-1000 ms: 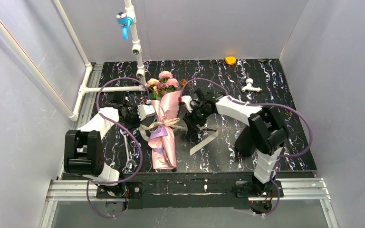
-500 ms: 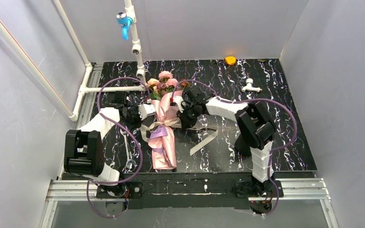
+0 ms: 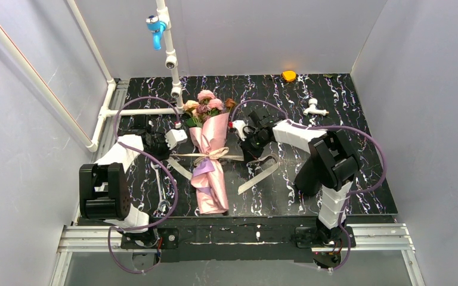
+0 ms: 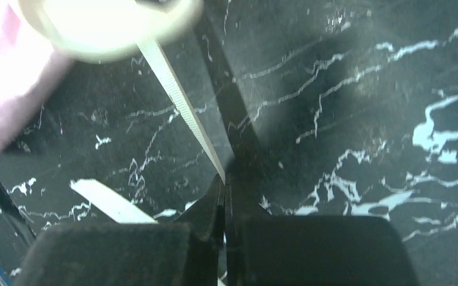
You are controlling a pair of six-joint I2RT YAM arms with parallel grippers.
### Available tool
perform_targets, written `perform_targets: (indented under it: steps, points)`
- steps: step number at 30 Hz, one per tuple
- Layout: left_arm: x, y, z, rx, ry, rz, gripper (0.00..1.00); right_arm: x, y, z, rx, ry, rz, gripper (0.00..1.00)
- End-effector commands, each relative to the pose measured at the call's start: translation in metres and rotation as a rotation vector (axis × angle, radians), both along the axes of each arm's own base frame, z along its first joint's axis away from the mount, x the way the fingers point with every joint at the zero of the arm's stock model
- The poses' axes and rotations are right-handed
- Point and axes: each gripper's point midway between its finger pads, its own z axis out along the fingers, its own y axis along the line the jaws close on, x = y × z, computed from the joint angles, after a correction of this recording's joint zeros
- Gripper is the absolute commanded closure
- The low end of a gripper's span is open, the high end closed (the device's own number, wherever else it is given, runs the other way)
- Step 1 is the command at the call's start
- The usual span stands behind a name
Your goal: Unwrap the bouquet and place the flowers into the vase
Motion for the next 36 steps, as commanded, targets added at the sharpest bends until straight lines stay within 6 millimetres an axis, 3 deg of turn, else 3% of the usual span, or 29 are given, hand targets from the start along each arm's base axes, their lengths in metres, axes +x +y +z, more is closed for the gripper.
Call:
perform_targets:
  steps: [1, 8, 15, 20, 21, 24, 26, 28, 31, 36]
  points:
    - [-0.004, 0.043, -0.005, 0.084, 0.004, 0.050, 1.00, -0.012, -0.033, 0.002, -0.078, 0.014, -0.005, 0.99]
    - [0.004, 0.079, -0.005, 0.110, -0.006, 0.096, 1.00, -0.016, -0.051, 0.005, -0.113, 0.016, -0.015, 0.99]
    - [-0.002, 0.073, -0.009, 0.084, 0.002, 0.079, 1.00, 0.003, -0.089, 0.024, -0.135, -0.002, -0.064, 0.99]
    - [-0.010, 0.071, -0.011, 0.087, 0.017, 0.032, 1.00, 0.001, -0.095, 0.034, -0.111, 0.011, -0.062, 0.99]
    - [-0.013, 0.063, -0.007, 0.058, 0.009, -0.004, 1.00, -0.002, -0.091, 0.036, -0.086, 0.028, -0.058, 0.99]
    - [-0.018, 0.033, 0.009, -0.031, -0.025, -0.085, 1.00, -0.010, -0.071, 0.040, -0.026, 0.057, -0.036, 0.57]
    - [-0.020, 0.017, 0.017, -0.068, -0.026, -0.114, 0.75, -0.012, -0.055, 0.042, -0.001, 0.046, -0.016, 0.41]
    - [-0.021, 0.005, 0.023, -0.095, -0.026, -0.130, 0.60, -0.012, -0.038, 0.045, 0.025, 0.021, 0.004, 0.35]
    - [-0.021, -0.011, 0.031, -0.146, -0.045, -0.163, 0.50, -0.005, -0.011, 0.046, 0.058, 0.000, 0.016, 0.32]
    - [-0.020, -0.036, 0.034, -0.186, -0.056, -0.247, 0.48, 0.003, 0.032, 0.038, 0.092, -0.018, 0.046, 0.30]
